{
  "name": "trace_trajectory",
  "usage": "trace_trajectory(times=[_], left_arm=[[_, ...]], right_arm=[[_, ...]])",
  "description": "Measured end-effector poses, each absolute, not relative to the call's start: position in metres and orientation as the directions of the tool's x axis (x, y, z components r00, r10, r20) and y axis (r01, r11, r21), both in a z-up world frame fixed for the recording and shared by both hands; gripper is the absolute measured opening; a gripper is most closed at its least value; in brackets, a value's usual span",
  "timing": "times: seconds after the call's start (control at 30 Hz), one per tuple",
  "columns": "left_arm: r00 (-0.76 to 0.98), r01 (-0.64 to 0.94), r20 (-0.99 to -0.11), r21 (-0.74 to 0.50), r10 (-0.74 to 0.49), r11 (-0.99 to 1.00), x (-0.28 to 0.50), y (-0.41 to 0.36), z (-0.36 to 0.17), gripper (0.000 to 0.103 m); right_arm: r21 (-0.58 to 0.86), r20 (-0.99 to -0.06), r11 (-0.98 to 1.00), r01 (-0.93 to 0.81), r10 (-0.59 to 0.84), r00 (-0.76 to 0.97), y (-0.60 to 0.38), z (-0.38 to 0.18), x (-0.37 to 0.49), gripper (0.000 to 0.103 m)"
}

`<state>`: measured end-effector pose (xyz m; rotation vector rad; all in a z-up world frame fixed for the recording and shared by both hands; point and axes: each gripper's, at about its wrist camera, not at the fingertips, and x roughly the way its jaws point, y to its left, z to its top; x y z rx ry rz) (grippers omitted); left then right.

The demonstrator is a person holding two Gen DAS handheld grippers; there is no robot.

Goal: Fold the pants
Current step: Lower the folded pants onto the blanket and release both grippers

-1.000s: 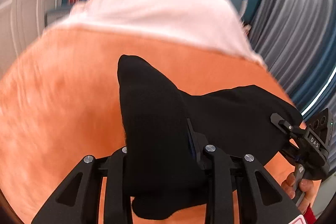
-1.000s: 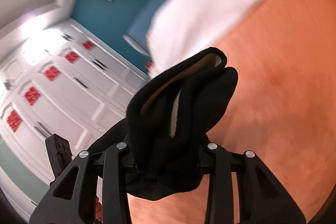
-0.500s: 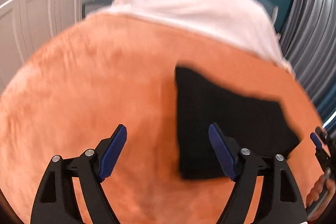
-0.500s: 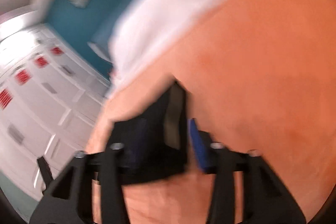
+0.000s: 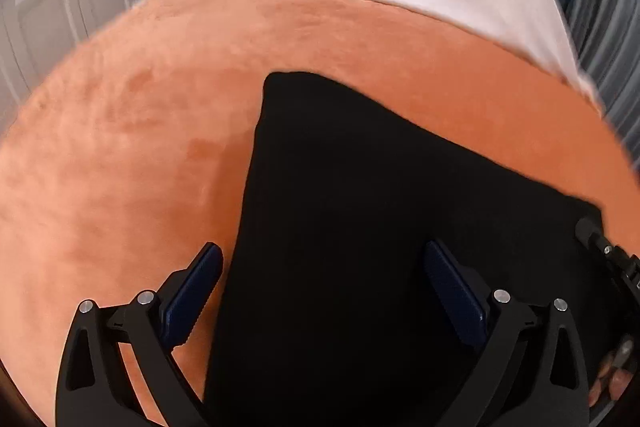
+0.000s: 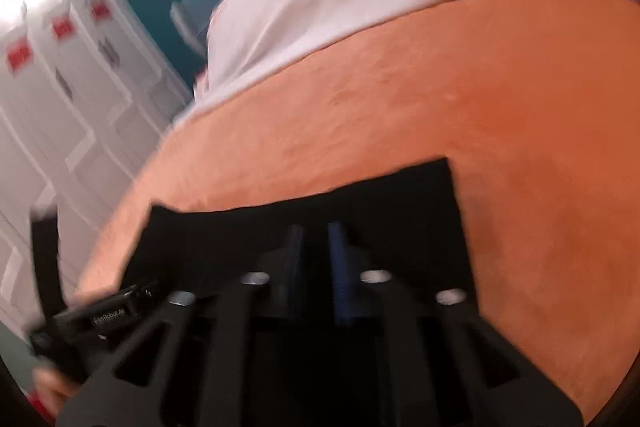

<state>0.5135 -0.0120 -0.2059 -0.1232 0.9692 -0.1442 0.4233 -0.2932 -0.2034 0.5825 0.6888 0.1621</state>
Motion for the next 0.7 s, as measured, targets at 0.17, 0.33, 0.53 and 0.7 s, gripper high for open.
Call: trace_trajectory(times=[0.17,0.33,0.53,0.7], left_arm=[[0.567,0.065,-0.804,-0.175,-0.181,0.982,0.511,-0.012,-0.207,0.098],[0.573,0.061,-0.809,-0.120,-0.133,0.991,0.509,-0.017,-0.204,0.098],[0.547,0.042,-0.831,-0.099,-0.105,0.994,0.503,-0.018,-0.188,0.098],[0.523,0.076,-0.829,-0.188,-0.199,0.979,0.455,0.012,-0.165,0.098]], right_arm=[[0.627,-0.505,0.779,0.023,0.384,0.773,-0.298,-0.177,0.411,0.015],[0.569,-0.584,0.819,0.071,0.342,0.736,-0.309,-0.195,0.416,0.012],[0.645,-0.553,0.751,0.144,0.327,0.766,-0.328,-0.178,0.380,0.022],[0.629,-0.592,0.749,0.207,0.289,0.753,-0.335,-0.176,0.337,0.094]])
